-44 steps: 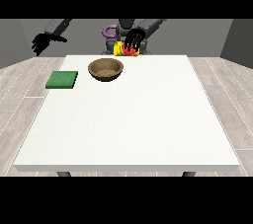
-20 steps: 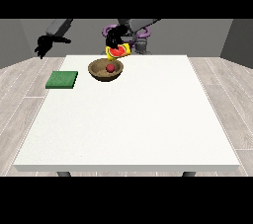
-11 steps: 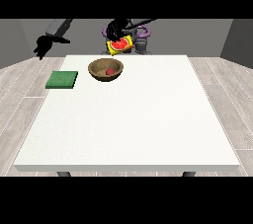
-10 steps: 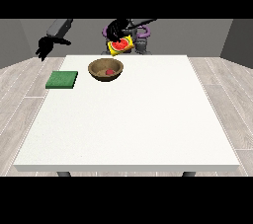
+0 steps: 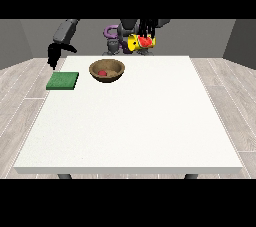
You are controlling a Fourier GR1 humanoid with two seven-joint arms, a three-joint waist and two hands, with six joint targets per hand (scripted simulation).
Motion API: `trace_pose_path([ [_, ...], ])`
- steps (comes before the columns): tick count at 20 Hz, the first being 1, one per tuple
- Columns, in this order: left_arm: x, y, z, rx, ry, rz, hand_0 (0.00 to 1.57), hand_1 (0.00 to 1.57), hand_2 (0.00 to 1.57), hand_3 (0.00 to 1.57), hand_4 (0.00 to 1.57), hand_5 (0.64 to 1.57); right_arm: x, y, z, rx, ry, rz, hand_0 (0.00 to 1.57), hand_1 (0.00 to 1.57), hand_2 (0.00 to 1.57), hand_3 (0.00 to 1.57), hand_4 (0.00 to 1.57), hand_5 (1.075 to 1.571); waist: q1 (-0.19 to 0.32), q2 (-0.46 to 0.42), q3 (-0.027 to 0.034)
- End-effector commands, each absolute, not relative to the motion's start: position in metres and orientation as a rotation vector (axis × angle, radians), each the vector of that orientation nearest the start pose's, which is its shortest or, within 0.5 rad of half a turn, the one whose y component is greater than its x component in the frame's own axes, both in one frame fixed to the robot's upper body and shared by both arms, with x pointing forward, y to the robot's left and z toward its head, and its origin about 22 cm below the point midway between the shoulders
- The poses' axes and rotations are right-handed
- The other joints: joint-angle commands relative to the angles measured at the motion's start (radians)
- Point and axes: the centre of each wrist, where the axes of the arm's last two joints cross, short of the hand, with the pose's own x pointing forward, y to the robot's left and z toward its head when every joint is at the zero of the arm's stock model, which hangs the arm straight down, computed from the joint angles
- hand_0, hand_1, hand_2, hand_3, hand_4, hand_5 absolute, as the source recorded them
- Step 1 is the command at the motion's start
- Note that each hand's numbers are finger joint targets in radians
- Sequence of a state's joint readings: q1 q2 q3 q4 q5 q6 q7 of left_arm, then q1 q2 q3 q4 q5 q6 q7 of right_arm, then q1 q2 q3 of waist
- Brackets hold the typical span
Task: Pick the cup and pour the ball into the bowl, then pick the bowl and place it on the pad
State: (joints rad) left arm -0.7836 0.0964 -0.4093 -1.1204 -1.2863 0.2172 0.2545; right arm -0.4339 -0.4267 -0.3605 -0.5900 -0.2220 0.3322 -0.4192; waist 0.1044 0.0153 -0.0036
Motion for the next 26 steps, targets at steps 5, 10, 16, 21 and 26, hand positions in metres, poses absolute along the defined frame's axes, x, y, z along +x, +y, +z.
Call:
trace_pose_path([
  [5, 0.369, 0.13, 0.094, 0.759, -1.878, -0.681, 1.24, 1.24, 1.57, 1.24, 0.91, 1.546, 0.314, -0.382, -0.045, -0.02, -1.601, -0.192, 0.0, 0.0, 0.0, 0.0, 0.22, 1.565, 0.029, 0.086, -0.0025],
  [10, 0.372, 0.156, 0.078, 0.536, -1.948, -0.423, 0.78, 0.78, 0.7, 0.09, 0.86, 1.531, 0.337, -0.358, -0.026, 0.055, -1.668, -0.176, 0.0, 0.0, 0.0, 0.0, 0.38, 1.569, -0.024, 0.197, -0.0028],
  [16, 0.367, 0.176, 0.039, 0.334, -1.9, -0.257, 0.0, 0.0, 0.0, 0.0, 0.0, 1.531, 0.339, -0.291, -0.046, 0.131, -1.607, -0.088, 0.0, 0.0, 0.0, 0.0, 0.33, 1.559, -0.098, 0.183, 0.0011],
  [21, 0.368, 0.219, 0.014, 0.342, -1.838, -0.217, 0.0, 0.0, 0.0, 0.0, 0.0, 1.523, 0.333, -0.288, -0.045, 0.152, -1.532, -0.028, 0.0, 0.0, 0.0, 0.0, 0.02, 1.54, -0.165, 0.121, 0.0029],
  [26, 0.383, 0.191, 0.053, 0.29, -1.868, -0.279, 0.0, 0.0, 0.0, 0.0, 0.0, 1.533, 0.33, -0.298, -0.06, 0.133, -1.543, -0.068, 0.0, 0.0, 0.0, 0.0, 0.08, 1.543, -0.104, 0.135, 0.0039],
])
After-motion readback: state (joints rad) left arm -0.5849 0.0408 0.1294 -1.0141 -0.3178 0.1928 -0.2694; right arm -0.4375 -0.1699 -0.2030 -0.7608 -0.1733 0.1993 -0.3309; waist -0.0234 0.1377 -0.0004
